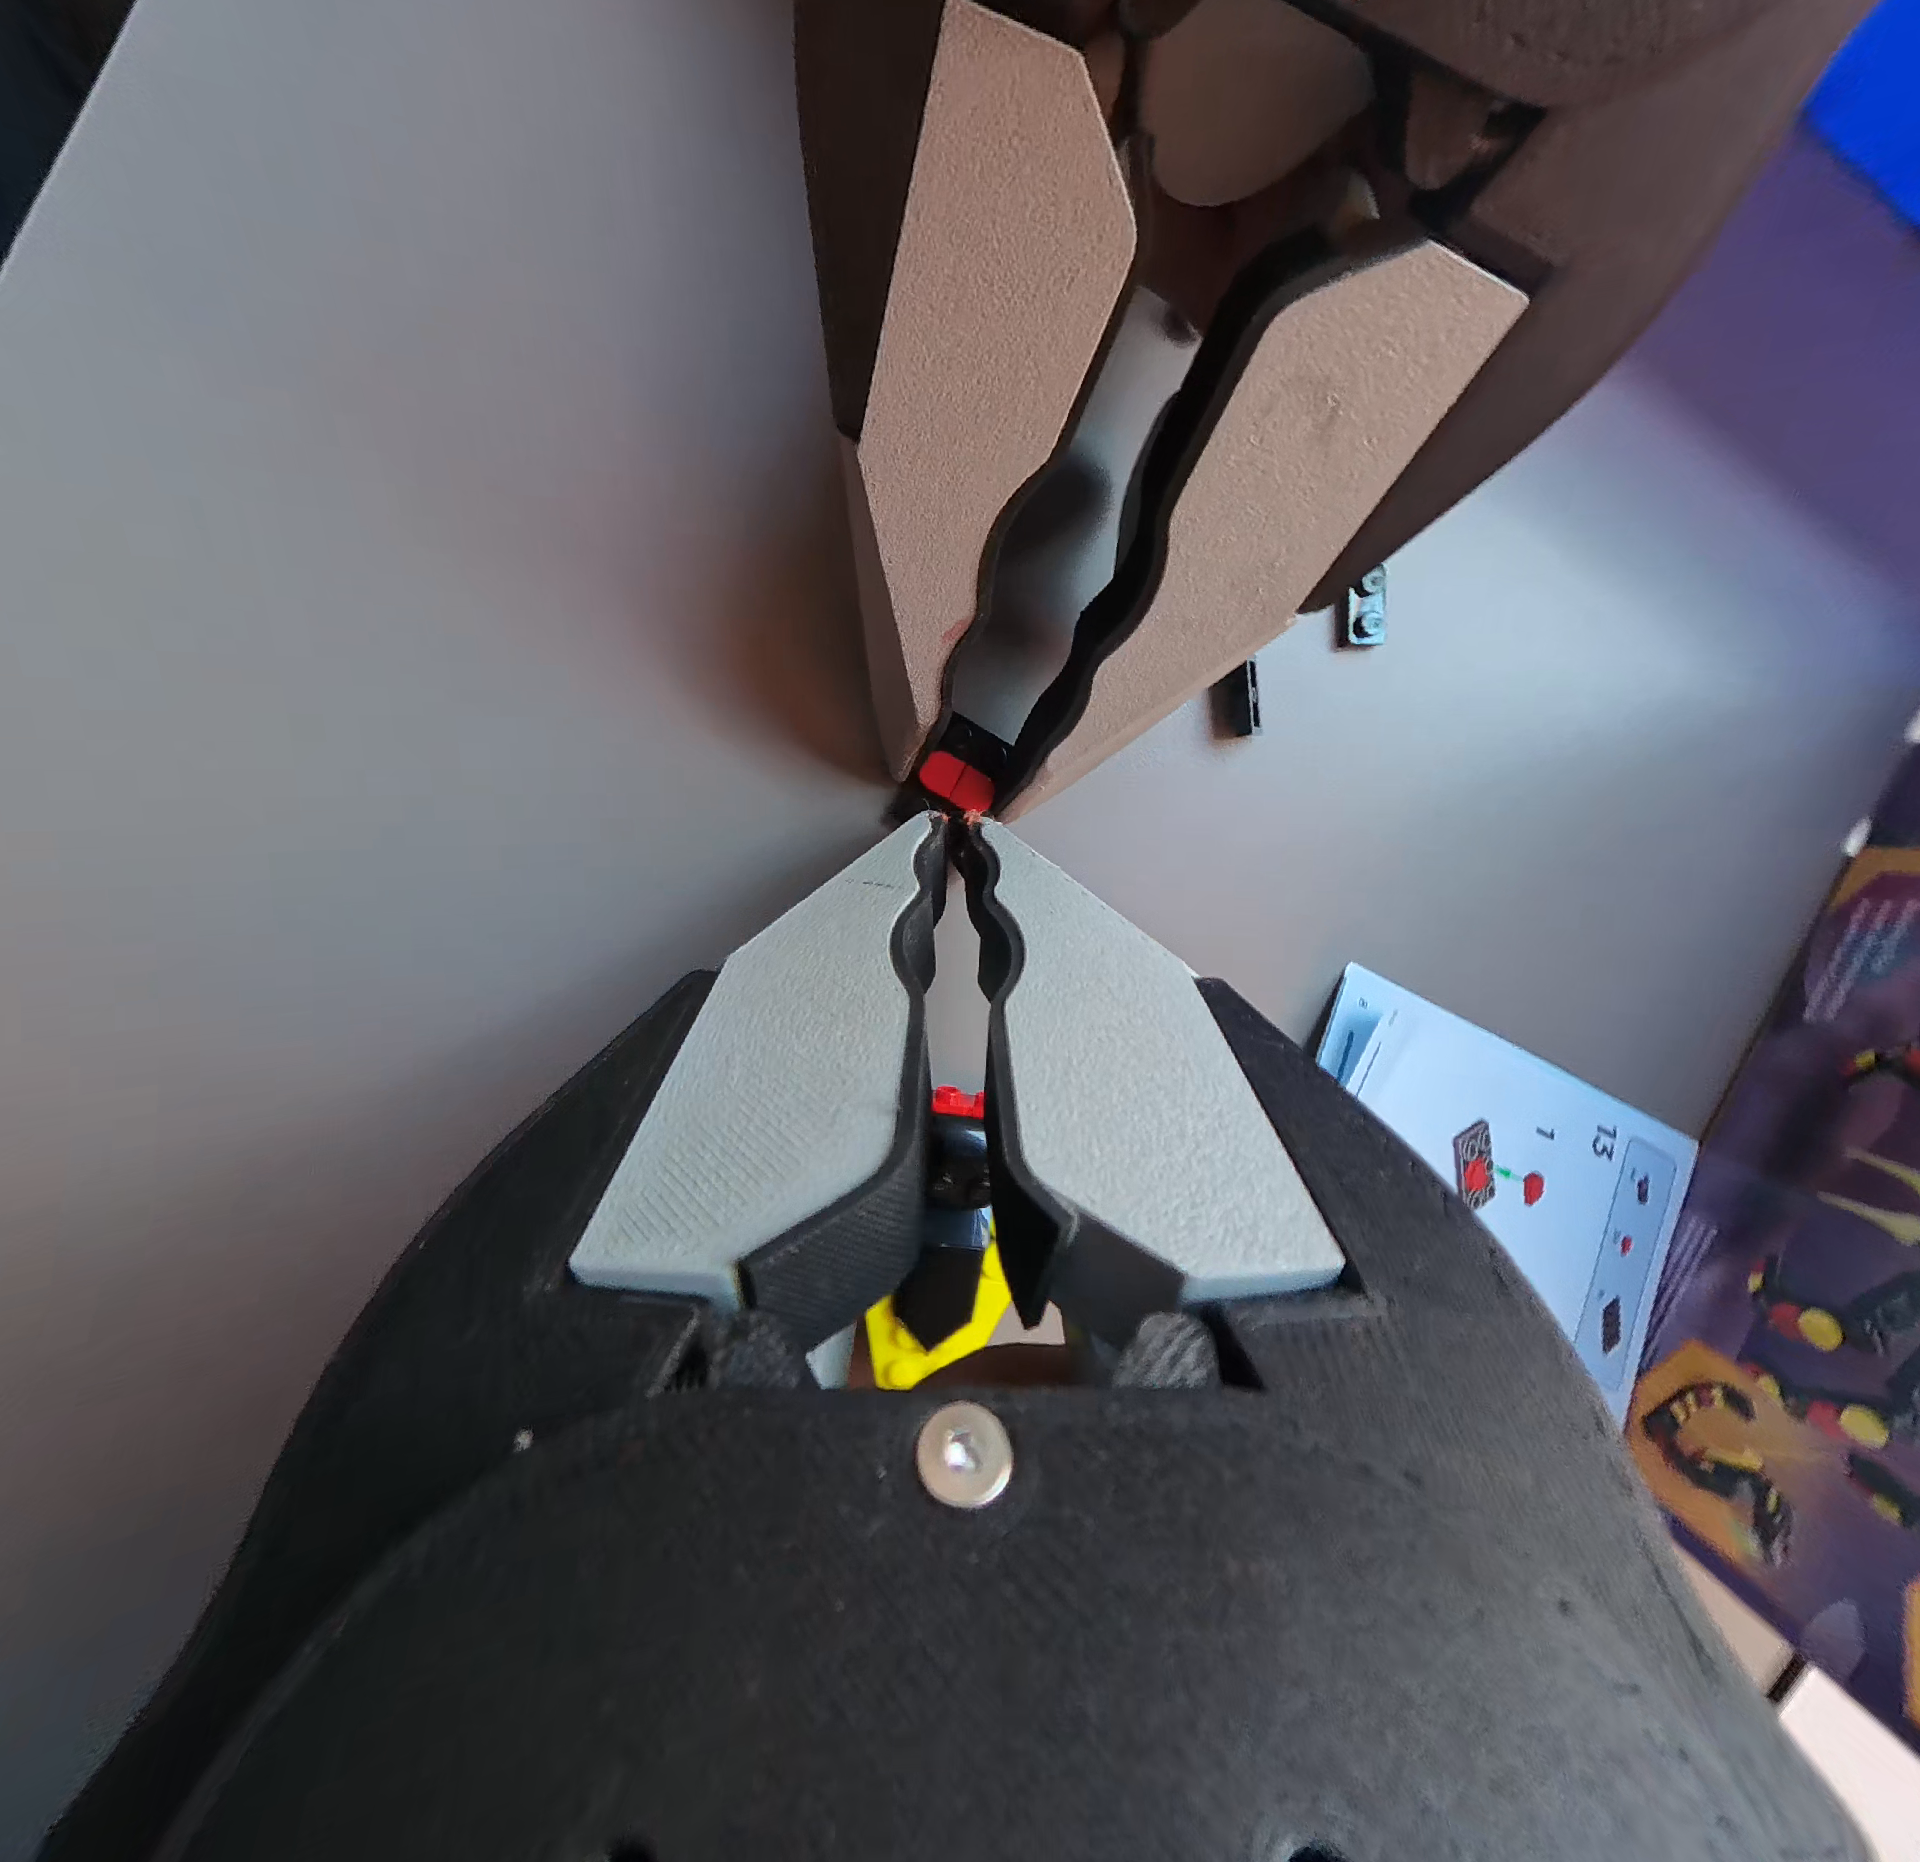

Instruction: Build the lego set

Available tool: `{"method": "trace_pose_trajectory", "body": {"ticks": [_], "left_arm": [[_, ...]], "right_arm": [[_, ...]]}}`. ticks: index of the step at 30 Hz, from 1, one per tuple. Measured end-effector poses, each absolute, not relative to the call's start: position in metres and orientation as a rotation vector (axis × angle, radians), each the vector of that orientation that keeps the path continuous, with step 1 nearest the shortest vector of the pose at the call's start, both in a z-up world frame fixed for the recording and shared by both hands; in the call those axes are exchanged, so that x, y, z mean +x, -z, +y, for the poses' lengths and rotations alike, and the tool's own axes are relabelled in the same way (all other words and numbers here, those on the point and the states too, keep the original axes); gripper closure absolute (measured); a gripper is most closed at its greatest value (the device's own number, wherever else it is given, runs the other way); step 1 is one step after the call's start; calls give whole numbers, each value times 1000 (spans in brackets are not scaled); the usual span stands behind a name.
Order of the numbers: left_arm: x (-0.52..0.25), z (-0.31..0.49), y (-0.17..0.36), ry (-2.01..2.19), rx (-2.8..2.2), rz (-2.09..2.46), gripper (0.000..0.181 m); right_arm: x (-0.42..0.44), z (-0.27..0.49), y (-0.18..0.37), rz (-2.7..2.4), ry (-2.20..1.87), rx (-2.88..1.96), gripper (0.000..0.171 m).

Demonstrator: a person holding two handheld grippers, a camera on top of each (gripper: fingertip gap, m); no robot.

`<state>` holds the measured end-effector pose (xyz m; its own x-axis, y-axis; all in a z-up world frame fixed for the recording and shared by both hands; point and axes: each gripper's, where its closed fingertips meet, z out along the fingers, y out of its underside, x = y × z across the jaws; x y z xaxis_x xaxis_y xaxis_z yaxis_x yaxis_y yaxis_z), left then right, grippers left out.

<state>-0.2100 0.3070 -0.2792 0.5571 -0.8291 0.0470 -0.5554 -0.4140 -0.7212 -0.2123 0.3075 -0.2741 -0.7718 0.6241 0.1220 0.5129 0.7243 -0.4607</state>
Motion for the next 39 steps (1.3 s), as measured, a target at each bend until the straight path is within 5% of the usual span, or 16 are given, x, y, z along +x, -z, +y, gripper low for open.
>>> {"method": "trace_pose_trajectory", "body": {"ticks": [24,39], "left_arm": [[-211,306,279,590,-2124,1132,167],[-209,303,279,588,-2096,1185,166]], "right_arm": [[-211,305,275,-2938,-601,-314,171],[-210,295,257,-2832,-856,-532,169]]}}
